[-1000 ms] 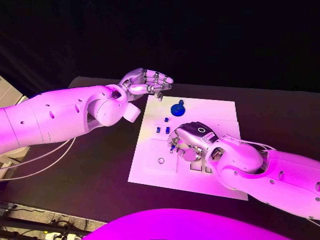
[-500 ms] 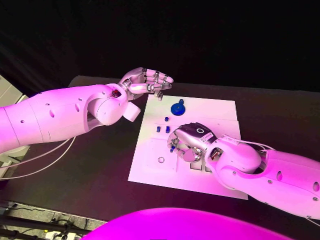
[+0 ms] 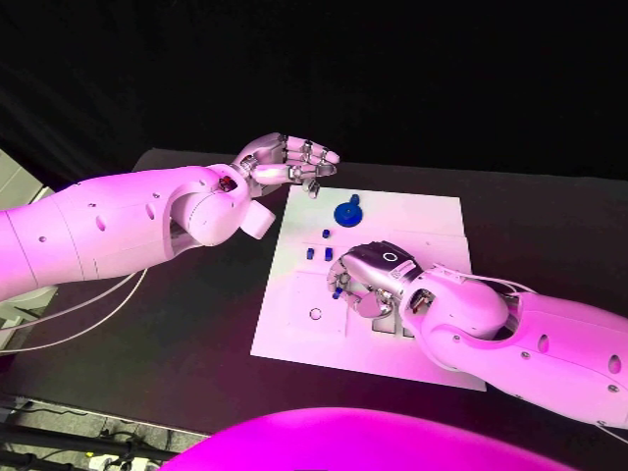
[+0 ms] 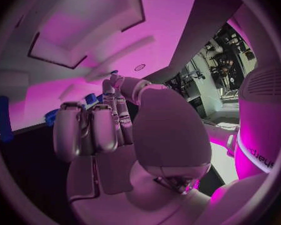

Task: Assemble the parts on the task board

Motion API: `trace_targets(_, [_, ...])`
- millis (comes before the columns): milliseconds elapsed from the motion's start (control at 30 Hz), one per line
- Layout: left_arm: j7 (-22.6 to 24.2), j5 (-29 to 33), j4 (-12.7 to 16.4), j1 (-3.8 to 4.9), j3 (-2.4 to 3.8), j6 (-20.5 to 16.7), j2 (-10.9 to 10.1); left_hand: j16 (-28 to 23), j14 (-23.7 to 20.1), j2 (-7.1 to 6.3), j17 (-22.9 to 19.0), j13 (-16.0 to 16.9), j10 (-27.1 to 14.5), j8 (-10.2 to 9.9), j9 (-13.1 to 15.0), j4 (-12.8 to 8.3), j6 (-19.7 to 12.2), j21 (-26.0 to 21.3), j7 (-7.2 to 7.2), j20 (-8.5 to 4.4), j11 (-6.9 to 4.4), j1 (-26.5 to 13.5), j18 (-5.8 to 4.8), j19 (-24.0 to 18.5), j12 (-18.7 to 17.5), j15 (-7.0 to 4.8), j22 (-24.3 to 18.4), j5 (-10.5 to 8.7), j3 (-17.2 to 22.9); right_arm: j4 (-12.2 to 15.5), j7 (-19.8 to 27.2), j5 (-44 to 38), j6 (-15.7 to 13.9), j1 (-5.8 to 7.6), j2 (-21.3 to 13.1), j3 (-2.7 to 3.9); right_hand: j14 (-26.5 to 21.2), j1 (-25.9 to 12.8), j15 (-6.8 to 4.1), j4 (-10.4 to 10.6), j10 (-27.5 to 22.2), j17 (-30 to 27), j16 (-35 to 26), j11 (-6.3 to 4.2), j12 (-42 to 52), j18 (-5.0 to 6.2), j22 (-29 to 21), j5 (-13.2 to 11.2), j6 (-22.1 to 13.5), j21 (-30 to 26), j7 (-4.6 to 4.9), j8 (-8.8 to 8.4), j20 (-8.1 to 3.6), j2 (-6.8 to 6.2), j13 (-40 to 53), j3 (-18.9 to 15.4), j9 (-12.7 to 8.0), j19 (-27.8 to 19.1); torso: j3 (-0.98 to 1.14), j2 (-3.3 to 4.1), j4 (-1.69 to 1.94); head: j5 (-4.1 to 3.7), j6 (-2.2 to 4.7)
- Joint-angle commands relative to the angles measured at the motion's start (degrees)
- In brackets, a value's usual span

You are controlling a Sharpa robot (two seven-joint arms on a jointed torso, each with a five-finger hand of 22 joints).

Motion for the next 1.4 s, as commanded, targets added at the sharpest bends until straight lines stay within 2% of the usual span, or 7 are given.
trace_targets(33, [0.1, 0.2, 0.2, 0.07, 0.05, 1.3, 0.1, -0.2, 0.0, 0.55, -0.1, -0.1, -0.2, 0.1, 0.1, 0.0, 0.0, -0.4, 0.19, -0.04, -0.04, 0.1, 0.40, 0.4, -0.1, 0.16, 0.0, 0.05, -0.5, -0.3, -1.3, -2.1, 2.3, -0.10, 0.4, -0.13, 2.3, -0.2, -0.28, 0.1, 3.2, 0.0, 0.2, -2.79, 0.1, -0.41, 3.2, 0.2, 0.2, -0.2, 0.26, 0.22, 0.10, 0.33, 1.7, 0.4, 0.1, 0.0, 0.01, 0.03, 0.03, -0.05, -0.02])
trace_targets(533, [0.1, 0.2, 0.3, 0.07, 0.05, 1.7, 0.0, -0.2, 0.0, 0.52, -0.1, -0.1, -0.3, 0.1, 0.1, 0.1, 0.0, -0.4, 0.19, -0.03, -0.02, 0.0, 0.39, 0.4, -0.2, 0.18, -0.1, 0.02, -0.5, -0.7, -0.8, -3.3, 4.7, -0.31, 1.0, -0.49, 1.9, -2.4, -0.02, 0.3, 2.0, -1.5, -0.4, -2.55, 0.0, 0.01, 1.9, 2.8, -0.4, -2.1, 0.45, -0.12, 0.39, -0.65, 1.7, -1.4, 0.4, -1.1, -0.02, 0.01, -0.01, 0.00, -0.25])
trace_targets(700, [0.1, 0.2, 0.3, 0.08, 0.05, 1.7, -0.1, -0.2, 0.0, 0.52, -0.1, -0.1, -0.3, 0.1, 0.1, 0.1, 0.0, -0.4, 0.19, -0.03, -0.02, 0.0, 0.39, 0.4, -0.2, 0.18, -0.1, 0.02, -0.5, -0.8, -0.4, -2.9, 4.5, -0.31, 0.8, -0.54, 1.6, -4.1, 1.23, 1.0, -4.5, -2.6, -0.8, -0.97, -0.2, 0.57, -0.2, 3.2, -2.7, -5.1, 1.42, -1.61, 1.36, -1.72, 0.1, -2.6, 0.2, -2.4, -0.02, -0.04, -0.04, -0.05, -0.29])
trace_targets(867, [0.1, 0.2, 0.2, 0.08, 0.05, 1.7, -0.1, -0.2, 0.0, 0.52, -0.1, -0.1, -0.3, 0.1, 0.1, 0.1, 0.0, -0.4, 0.19, -0.03, -0.02, 0.0, 0.39, 0.4, -0.2, 0.18, -0.1, 0.02, -0.5, -0.8, -0.2, -2.7, 3.1, -0.31, 0.6, -0.56, 1.4, -4.1, 1.75, 1.0, -7.4, -2.9, -0.7, -0.35, -0.1, 0.88, -1.2, 3.3, -3.2, -6.6, 1.73, -1.99, 1.88, -2.20, -0.4, -2.6, 0.1, -3.0, 0.02, -0.02, 0.00, -0.17, -0.23])
trace_targets(1000, [0.0, 0.2, 0.2, 0.08, 0.05, 1.7, -0.2, -0.2, 0.0, 0.52, -0.1, -0.1, -0.3, 0.1, 0.1, 0.1, 0.0, -0.4, 0.19, -0.03, -0.02, 0.0, 0.39, 0.4, -0.2, 0.18, -0.1, 0.02, -0.5, -0.8, 0.1, -2.6, 1.0, -0.31, 0.4, -0.56, 0.7, -4.1, 2.36, 0.8, -12.0, -5.1, -1.7, 0.34, 0.0, 1.78, -4.3, 3.2, -6.0, -11.0, 1.99, -3.88, 2.49, -3.02, -0.5, -3.1, -0.5, -5.1, 0.03, 0.00, -0.01, -0.26, -0.12])
trace_targets(1133, [0.0, 0.2, 0.2, 0.08, 0.05, 1.7, -0.2, -0.2, 0.0, 0.52, -0.1, -0.1, -0.3, 0.1, 0.1, 0.1, 0.0, -0.4, 0.19, -0.03, -0.02, 0.0, 0.39, 0.4, -0.2, 0.18, -0.1, 0.02, -0.5, -0.5, 0.2, -2.4, -1.4, -0.30, -0.2, -0.57, -1.5, -2.9, 3.00, 0.4, -17.2, -10.3, -4.9, 1.13, 0.5, 3.01, -8.9, 3.1, -8.7, -17.6, 1.36, -5.82, 3.10, -3.01, -0.4, -5.4, -1.1, -8.2, 0.02, -0.03, 0.01, -0.34, 0.04])
trace_targets(1400, [-0.2, 0.2, 0.0, 0.08, 0.04, 1.9, -0.3, -0.3, 0.0, 0.56, -0.1, -0.2, -0.4, 0.1, 0.1, 0.1, 0.0, -0.6, 0.16, 0.00, -0.03, 0.0, 0.39, 0.4, -0.2, 0.20, -0.2, 0.02, -0.7, 2.3, 0.5, -1.1, -4.8, 0.25, -3.5, -0.43, -2.0, -1.9, 3.16, 0.3, -18.9, -11.6, -5.4, 1.32, 1.4, 3.27, -9.9, 3.4, -9.7, -19.1, 1.42, -6.68, 3.30, -2.82, -0.2, -7.5, -1.5, -8.6, 0.03, -0.05, -0.03, -0.71, 0.31])
